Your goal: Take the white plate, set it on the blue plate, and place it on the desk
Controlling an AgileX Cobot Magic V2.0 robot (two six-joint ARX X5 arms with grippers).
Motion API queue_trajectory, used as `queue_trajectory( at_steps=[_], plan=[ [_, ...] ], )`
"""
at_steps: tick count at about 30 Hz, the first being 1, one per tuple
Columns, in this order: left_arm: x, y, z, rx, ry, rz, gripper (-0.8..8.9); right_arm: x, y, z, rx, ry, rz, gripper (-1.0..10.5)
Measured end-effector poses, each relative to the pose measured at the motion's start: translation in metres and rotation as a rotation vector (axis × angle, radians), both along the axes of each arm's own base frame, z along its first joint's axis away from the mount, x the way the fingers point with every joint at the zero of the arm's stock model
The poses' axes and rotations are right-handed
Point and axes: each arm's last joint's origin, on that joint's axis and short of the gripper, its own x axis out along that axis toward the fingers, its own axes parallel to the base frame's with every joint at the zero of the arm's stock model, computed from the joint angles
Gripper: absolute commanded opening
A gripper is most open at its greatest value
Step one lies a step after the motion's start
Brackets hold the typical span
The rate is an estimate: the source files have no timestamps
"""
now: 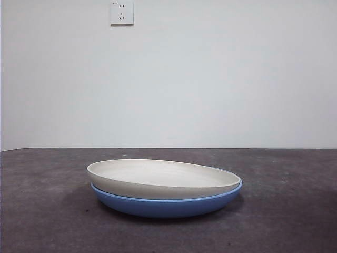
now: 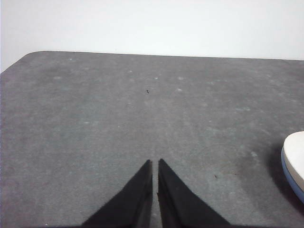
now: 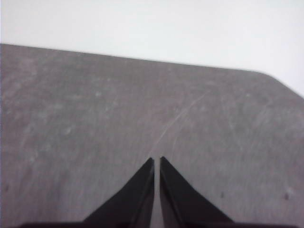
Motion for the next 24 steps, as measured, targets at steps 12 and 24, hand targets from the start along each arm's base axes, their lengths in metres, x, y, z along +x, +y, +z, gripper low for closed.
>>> queue_trajectory(
  at_steps=[12,24],
  plan=[
    [0.0000,0.0000,0.0000,0.000,0.000,0.000,0.20,-0.0002,0.0008,-0.0017,0.004,0.018,0.008,0.2],
    [0.0000,0.0000,0.0000,0.000,0.000,0.000,0.20,-0.0001,0.0008,-0.0015,0.004,0.016,0.008,0.2]
  ],
)
